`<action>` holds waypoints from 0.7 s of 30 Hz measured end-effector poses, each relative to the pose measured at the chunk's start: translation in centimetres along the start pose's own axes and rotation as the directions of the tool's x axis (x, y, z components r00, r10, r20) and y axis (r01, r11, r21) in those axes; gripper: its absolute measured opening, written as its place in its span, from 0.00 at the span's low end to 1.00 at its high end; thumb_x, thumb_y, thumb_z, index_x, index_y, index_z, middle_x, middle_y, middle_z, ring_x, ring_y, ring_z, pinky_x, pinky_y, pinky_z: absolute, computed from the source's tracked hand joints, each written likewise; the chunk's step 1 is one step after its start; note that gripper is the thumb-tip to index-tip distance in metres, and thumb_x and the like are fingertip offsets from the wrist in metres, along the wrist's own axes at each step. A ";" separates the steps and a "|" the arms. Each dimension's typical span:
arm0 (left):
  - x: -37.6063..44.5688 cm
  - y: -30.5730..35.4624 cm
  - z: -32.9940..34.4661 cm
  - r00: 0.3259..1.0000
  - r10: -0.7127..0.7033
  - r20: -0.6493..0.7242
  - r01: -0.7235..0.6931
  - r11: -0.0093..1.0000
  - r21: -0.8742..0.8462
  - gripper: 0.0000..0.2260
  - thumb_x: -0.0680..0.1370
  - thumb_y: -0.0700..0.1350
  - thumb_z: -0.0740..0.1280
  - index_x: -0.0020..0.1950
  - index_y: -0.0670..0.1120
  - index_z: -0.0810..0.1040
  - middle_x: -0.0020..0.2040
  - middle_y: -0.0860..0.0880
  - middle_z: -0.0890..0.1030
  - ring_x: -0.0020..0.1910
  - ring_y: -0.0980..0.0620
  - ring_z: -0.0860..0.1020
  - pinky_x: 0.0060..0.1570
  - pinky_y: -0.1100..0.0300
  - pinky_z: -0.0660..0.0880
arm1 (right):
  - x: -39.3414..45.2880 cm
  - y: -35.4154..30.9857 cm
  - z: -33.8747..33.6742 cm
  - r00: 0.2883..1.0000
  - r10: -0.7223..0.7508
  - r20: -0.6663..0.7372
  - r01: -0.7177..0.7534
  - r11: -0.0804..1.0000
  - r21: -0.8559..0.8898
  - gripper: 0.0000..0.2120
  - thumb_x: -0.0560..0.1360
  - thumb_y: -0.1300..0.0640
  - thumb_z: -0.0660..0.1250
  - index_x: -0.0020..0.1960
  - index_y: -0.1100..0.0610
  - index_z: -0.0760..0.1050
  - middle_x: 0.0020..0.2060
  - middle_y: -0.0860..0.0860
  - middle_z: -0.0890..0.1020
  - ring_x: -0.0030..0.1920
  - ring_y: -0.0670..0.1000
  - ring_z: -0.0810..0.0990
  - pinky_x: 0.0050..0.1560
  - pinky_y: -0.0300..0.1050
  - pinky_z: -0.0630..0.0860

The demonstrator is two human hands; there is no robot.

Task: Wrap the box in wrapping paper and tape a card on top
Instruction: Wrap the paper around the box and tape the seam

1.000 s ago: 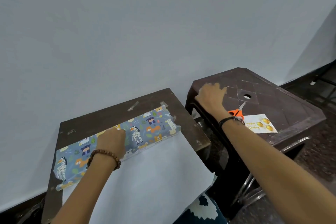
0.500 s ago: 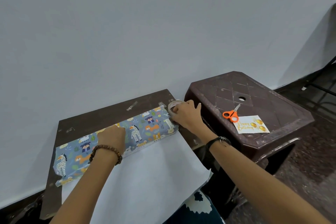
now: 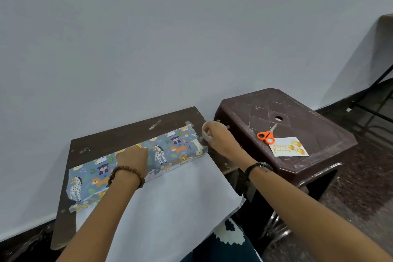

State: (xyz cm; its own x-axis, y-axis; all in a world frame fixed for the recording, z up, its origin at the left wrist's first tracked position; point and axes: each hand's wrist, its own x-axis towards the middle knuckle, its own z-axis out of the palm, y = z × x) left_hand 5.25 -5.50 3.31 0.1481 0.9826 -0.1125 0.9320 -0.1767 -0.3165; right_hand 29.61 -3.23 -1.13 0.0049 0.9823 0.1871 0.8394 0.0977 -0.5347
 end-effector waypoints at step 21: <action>0.1 -0.1 0.6 0.999 0.000 -0.035 0.000 1.000 -0.003 0.10 0.78 0.40 0.61 0.59 0.47 0.73 0.55 0.48 0.77 0.55 0.49 0.76 0.53 0.58 0.73 | -3.8 2.8 -4.4 0.772 0.584 -0.251 -0.621 0.608 -0.494 0.23 0.76 0.54 0.61 0.67 0.66 0.65 0.68 0.67 0.64 0.69 0.65 0.64 0.70 0.58 0.57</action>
State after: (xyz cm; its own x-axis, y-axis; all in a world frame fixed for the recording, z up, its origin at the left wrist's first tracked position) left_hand 4.97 -5.47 2.76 0.1597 0.9840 -0.0792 0.9330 -0.1766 -0.3136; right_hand 34.34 -7.45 0.32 0.6309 0.7749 0.0390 0.7758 -0.6300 -0.0341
